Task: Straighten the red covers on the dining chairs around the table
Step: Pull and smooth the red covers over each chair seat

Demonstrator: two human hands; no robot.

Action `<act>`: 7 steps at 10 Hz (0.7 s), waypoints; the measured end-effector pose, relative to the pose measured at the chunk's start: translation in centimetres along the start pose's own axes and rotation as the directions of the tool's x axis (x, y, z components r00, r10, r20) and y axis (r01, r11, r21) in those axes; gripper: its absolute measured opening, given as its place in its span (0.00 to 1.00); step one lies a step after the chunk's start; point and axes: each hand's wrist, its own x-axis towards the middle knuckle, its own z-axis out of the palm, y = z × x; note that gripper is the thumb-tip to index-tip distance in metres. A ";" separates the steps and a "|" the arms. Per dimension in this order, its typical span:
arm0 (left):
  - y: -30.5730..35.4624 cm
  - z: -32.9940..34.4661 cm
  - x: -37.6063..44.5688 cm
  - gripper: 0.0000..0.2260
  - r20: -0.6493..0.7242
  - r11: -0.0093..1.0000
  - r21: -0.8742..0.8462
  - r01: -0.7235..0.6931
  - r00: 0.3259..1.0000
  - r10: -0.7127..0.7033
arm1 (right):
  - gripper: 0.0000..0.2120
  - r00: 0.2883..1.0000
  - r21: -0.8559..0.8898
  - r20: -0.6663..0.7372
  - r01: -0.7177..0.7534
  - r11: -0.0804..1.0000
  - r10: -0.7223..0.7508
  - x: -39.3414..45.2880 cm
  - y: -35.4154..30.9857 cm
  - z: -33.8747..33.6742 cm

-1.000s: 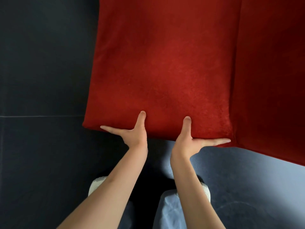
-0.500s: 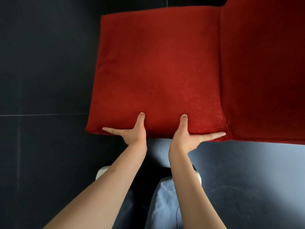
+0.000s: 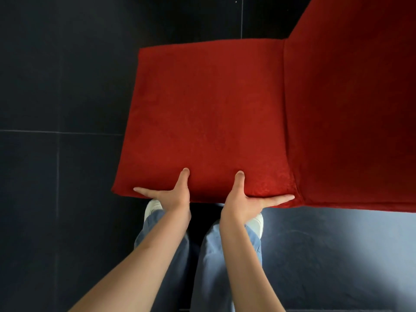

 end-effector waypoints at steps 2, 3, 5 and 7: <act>0.8 -2.5 -2.0 0.60 -0.072 0.995 0.096 0.034 0.997 -0.027 | 0.58 0.998 -0.029 -0.006 -0.061 0.998 0.061 -2.9 -1.6 -1.8; 1.4 -3.4 -2.8 0.60 -0.099 0.992 0.121 0.045 0.995 -0.033 | 0.54 0.998 -0.052 0.060 0.007 0.999 -0.004 -3.9 -2.2 -2.8; 3.0 -5.2 -3.4 0.61 -0.123 0.986 0.131 0.103 0.989 -0.087 | 0.41 0.984 -0.260 0.156 -0.041 0.965 0.084 -6.4 -4.2 -4.3; 4.7 -7.9 -3.3 0.61 -0.146 0.969 0.220 0.109 0.986 -0.078 | 0.40 0.971 -0.370 0.153 -0.115 0.922 0.183 -10.1 -5.0 -4.7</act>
